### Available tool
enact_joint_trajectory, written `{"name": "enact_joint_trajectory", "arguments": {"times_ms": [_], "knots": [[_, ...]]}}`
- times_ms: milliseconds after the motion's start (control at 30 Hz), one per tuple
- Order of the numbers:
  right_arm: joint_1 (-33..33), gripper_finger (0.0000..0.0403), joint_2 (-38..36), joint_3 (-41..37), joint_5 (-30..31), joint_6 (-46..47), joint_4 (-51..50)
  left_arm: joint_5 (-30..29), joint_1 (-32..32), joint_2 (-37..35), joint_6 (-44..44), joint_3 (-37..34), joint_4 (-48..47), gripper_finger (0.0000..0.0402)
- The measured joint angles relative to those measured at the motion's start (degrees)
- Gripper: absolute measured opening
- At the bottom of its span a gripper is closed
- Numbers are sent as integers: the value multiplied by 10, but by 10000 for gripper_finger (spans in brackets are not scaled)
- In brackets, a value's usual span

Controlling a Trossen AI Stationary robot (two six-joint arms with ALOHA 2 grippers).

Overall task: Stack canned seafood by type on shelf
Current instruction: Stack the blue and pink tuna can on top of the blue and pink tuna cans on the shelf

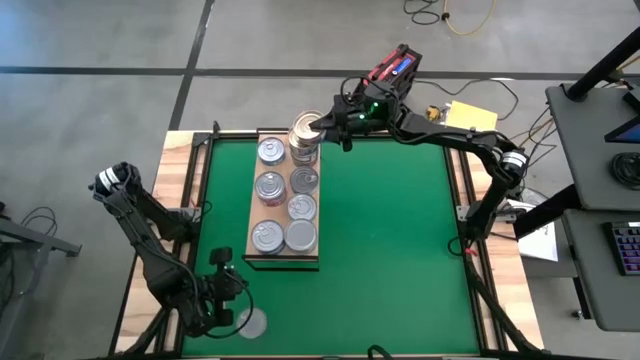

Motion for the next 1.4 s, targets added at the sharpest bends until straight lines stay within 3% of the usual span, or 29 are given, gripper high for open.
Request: {"name": "enact_joint_trajectory", "arguments": {"times_ms": [233, 533, 1033, 1400], "knots": [[0, 181, 0, 0, 1, -2, 0, -10, 2, 0, 0, 0, 0, 0], [0, 248, 0, 0, 1, -8, 1, -10, 4, 0, 3, 0, -1, 0], [4, 241, 0, 5, 14, -29, -6, -10, 10, 0, 3, 0, -1, 0], [5, 238, -1, 61, 29, -111, -141, -21, 16, 0, 5, -1, -1, 0]]}}
